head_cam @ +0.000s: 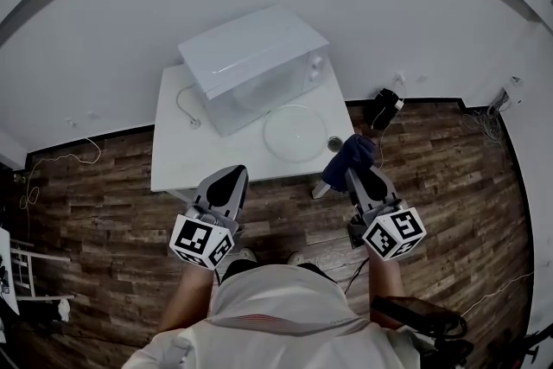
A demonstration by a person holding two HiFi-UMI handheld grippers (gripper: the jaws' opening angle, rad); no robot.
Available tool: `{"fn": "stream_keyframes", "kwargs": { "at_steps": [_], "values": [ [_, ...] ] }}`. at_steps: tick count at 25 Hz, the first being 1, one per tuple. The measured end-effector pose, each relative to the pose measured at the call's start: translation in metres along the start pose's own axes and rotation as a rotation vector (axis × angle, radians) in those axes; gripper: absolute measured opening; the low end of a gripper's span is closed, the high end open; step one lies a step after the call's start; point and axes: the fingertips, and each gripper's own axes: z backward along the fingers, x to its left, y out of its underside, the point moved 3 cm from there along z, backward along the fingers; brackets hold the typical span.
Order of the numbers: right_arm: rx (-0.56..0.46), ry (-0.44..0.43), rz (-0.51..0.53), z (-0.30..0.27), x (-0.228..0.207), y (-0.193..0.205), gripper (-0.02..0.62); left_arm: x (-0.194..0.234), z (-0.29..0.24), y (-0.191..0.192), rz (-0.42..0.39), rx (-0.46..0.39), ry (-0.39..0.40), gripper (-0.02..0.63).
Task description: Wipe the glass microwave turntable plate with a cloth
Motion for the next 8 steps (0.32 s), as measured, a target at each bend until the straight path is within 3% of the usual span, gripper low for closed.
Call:
{"fn": "stream_keyframes", "kwargs": {
  "at_steps": [8],
  "values": [
    [0.007,0.009,0.005,0.0037,0.0084,0.0017,0.066,0.0015,0.0067,-0.0028,0.003,-0.002,0.005,0.009]
  ]
}}
